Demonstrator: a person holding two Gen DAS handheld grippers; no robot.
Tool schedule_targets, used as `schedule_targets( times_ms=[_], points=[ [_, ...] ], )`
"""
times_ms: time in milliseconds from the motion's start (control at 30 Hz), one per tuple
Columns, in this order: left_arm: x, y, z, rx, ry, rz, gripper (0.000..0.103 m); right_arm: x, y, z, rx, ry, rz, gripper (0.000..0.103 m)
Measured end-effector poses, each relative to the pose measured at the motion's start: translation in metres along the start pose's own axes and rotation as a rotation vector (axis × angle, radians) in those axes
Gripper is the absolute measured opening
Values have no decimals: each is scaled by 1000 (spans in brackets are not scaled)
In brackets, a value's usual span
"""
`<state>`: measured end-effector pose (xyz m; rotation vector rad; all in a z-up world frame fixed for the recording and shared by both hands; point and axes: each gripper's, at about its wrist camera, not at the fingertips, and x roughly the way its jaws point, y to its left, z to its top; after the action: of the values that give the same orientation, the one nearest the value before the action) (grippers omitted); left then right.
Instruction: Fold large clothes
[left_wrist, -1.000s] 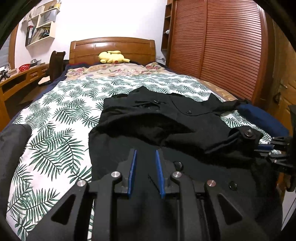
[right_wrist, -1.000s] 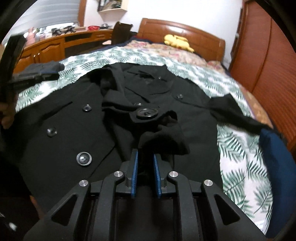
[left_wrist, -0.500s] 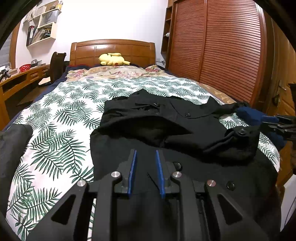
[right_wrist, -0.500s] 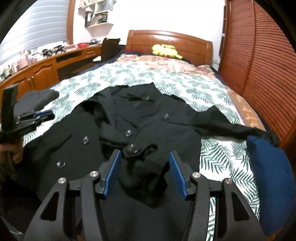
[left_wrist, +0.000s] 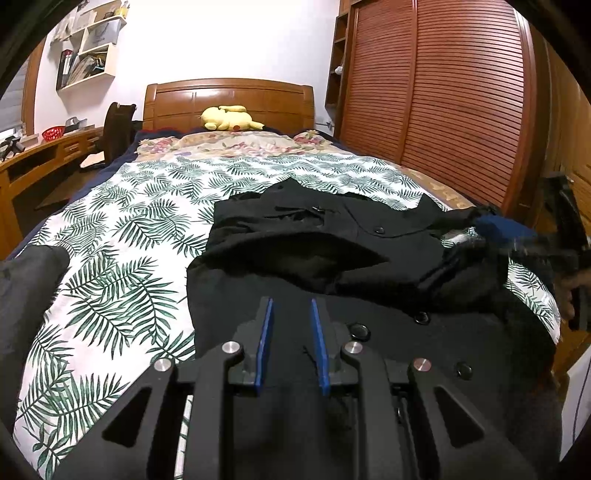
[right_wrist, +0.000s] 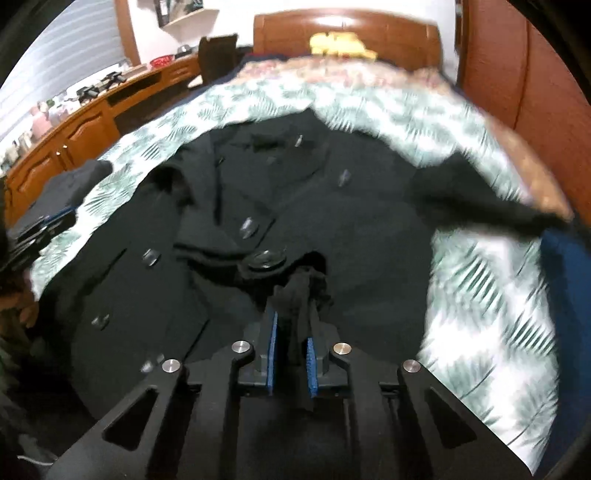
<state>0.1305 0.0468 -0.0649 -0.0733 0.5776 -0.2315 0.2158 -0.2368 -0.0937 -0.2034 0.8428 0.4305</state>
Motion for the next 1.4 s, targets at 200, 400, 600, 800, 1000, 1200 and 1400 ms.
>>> schedule_targets(
  times_ms=[200,400,600,800,1000,1200,1400],
  points=[
    [0,0,0,0,0,4,19,-14,-13,45,-111,-178,-284,7],
    [0,1,0,0,0,6,19,3,-6,39,-206,-155,-342,8],
    [0,2,0,1,-1,4,19,1,12,-14,-183,-88,-211,8],
    [1,-2,1,9,0,0,19,-12,45,-58,-202,-24,-97,10],
    [3,-6,1,19,3,-4,19,-31,60,-72,-188,7,-59,27],
    [2,-6,2,17,-3,-5,19,-64,50,-51,-149,-79,-64,47],
    [2,-4,0,15,-1,-8,19,-44,15,-29,-45,-58,-113,48]
  ],
)
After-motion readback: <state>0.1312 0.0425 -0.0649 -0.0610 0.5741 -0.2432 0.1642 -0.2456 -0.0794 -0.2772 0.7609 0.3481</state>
